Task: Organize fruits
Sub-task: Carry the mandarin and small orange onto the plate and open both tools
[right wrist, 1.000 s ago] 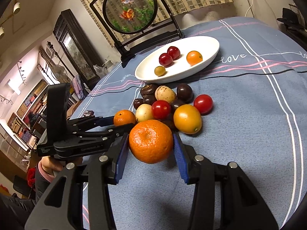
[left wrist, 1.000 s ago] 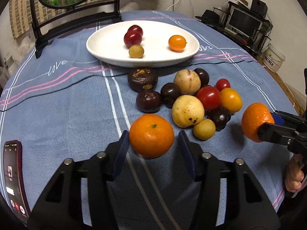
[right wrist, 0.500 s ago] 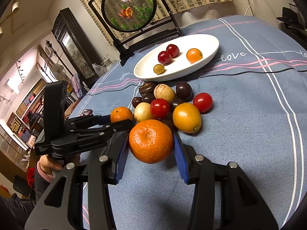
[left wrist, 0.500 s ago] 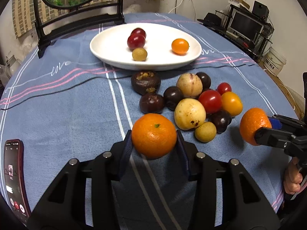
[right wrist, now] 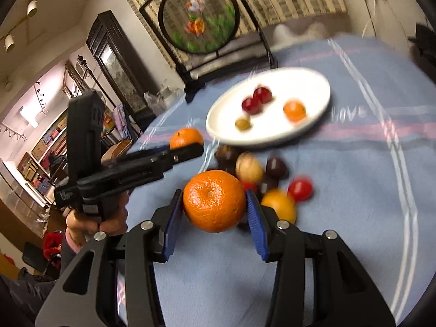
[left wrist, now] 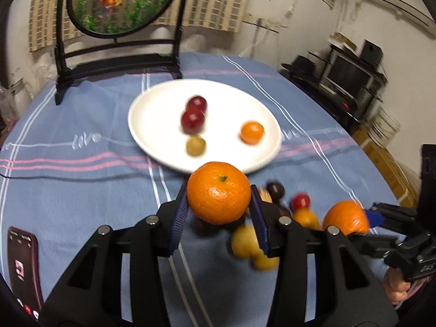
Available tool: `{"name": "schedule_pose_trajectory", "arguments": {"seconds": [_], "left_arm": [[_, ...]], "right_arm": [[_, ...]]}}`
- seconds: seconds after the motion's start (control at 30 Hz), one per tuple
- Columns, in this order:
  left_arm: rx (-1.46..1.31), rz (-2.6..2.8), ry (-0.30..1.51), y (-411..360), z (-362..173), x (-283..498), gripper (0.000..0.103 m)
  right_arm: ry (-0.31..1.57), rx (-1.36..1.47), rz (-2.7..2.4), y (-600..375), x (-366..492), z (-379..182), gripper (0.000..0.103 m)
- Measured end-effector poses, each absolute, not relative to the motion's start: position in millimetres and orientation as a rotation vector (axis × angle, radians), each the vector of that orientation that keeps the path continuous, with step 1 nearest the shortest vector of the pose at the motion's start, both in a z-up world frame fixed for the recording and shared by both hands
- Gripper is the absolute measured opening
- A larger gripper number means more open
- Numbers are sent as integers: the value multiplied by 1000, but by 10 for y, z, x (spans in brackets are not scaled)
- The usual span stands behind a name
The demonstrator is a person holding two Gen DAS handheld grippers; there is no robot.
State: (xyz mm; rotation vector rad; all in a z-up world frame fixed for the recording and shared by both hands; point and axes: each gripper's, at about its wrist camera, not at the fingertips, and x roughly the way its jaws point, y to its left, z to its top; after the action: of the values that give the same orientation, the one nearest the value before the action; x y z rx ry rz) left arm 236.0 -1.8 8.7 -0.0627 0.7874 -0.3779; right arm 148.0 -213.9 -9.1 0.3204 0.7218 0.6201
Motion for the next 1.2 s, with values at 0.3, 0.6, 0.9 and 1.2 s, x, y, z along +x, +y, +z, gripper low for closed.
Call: {"name": "schedule_pose_trajectory", "arguments": {"seconds": [0.3,0.6,0.9,1.2], "left_arm": [[-56,-188,789,-13,103,3054,45],[-47,-143,836,4,-56,3456,45],[-28,-128,883,-8,-213,3585,47],[-12,-60,691,78,216,3094,97]], "right_arm": [[677,226,477,-2020,2416,57,46],[785,138,461,-1779,2894,-232,46],[817,51,453,-1642,3031,-347,46],[748,64,478,-1808,2766,-97,61]]}}
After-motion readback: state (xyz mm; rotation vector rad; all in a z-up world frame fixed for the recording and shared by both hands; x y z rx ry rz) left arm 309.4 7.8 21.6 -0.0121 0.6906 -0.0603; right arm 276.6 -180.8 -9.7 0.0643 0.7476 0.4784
